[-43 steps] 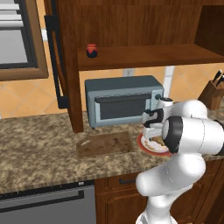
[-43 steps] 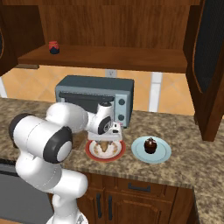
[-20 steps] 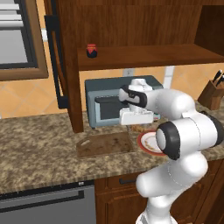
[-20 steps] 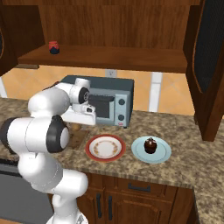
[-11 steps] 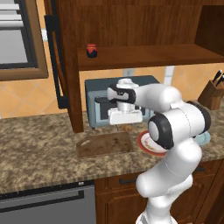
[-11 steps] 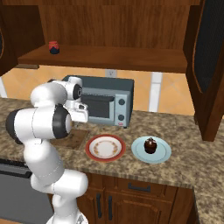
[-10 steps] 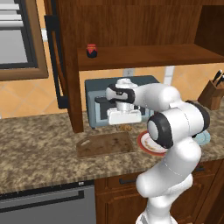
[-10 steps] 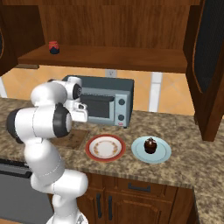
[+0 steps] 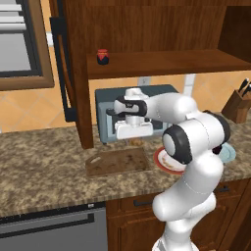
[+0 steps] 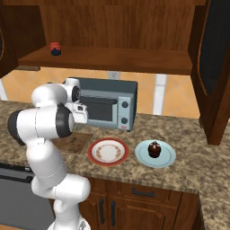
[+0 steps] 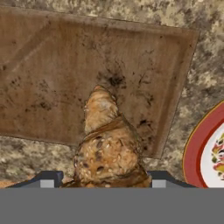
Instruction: From the different types of pastries on the counter, select a croissant and place it on the cutting board. Then retrieve a jar of jam from the cabinet and place it alongside the croissant on the cutting board.
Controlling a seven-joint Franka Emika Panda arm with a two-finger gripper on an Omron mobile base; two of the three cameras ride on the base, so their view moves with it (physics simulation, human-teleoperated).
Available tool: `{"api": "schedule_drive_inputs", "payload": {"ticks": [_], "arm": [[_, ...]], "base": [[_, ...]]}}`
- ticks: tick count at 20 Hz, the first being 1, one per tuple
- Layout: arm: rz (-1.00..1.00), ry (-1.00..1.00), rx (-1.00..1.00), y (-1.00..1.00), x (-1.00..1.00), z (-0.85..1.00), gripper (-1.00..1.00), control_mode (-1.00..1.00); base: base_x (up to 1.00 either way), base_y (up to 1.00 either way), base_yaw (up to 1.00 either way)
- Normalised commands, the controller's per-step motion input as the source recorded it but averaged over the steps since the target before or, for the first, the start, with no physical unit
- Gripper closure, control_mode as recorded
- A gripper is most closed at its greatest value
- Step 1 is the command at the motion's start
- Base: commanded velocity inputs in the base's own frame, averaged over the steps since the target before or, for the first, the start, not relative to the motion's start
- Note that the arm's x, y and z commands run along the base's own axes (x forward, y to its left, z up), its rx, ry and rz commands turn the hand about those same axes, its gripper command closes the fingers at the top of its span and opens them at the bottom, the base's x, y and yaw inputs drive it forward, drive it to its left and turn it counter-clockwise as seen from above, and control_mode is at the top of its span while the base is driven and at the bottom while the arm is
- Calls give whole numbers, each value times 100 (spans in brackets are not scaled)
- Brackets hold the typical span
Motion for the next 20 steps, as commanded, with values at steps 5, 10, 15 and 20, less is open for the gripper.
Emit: {"api": "schedule_drive_inputs", "payload": {"ticks": [5, 10, 15, 20], "arm": [[0, -22, 0, 0, 1, -16, 100, -100], [-1, -5, 0, 0, 5, -19, 100, -100], [0, 0, 0, 0, 15, -32, 100, -100], [0, 0, 0, 0, 19, -35, 100, -100]], "base": [[0, 0, 0], [0, 0, 0], [0, 0, 0], [0, 0, 0]]}}
